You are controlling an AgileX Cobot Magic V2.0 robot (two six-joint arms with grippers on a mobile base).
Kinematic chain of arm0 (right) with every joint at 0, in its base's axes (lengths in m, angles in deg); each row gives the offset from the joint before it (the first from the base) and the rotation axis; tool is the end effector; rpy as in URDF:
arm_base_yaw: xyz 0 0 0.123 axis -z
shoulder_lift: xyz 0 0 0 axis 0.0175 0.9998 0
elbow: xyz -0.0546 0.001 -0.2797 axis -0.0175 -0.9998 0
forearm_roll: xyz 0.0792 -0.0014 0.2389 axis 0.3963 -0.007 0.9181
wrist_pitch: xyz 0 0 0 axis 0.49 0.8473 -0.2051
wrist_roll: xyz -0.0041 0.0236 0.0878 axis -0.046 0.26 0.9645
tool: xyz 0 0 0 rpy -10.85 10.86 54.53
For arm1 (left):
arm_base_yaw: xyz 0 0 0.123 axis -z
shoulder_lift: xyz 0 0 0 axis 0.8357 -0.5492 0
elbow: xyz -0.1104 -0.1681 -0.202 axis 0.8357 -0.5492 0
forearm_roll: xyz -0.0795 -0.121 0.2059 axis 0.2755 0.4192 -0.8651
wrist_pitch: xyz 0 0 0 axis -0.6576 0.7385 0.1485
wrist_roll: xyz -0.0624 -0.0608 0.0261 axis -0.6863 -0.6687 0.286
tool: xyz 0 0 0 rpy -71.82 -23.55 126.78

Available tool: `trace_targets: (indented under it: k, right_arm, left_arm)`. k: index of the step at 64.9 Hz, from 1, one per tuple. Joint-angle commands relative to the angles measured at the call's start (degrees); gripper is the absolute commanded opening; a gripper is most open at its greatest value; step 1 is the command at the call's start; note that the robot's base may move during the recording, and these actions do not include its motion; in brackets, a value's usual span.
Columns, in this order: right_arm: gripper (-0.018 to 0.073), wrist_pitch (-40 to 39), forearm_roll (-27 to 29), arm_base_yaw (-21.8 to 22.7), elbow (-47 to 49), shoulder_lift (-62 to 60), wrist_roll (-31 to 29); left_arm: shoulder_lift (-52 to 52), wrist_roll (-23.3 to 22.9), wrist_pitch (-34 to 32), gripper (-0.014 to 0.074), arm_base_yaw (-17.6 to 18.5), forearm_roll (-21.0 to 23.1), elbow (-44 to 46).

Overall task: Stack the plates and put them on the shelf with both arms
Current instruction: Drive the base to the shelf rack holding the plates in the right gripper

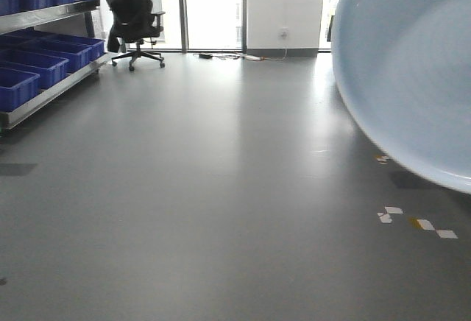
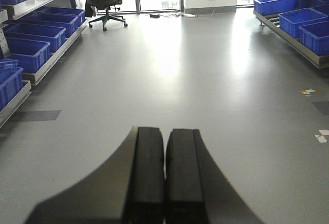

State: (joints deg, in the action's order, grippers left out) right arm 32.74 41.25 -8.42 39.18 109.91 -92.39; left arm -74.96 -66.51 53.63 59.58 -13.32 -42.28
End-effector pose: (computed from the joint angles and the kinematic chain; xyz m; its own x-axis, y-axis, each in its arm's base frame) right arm 0.0967 0.0134 0.2629 -0.1213 0.0243 -0.9923 -0.1323 0.9904 0.0404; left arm 0.0922 -0.0057 0.2888 -0.1092 0.0740 -0.9913 0.0692 0.9954 0.0666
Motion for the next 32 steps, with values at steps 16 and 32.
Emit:
trace_targets:
  k: [16,32]
  right_arm:
    - [0.0048,-5.47,-0.24,0.01,1.75,0.16,-0.06]
    - [0.0048,-5.47,-0.24,0.01,1.75,0.16,-0.06]
  left_arm:
    - [-0.35,-0.12,-4.69,0.0082,0.05,0.24,1.72]
    - [-0.35,-0.12,-4.69,0.0082,0.05,0.24,1.72]
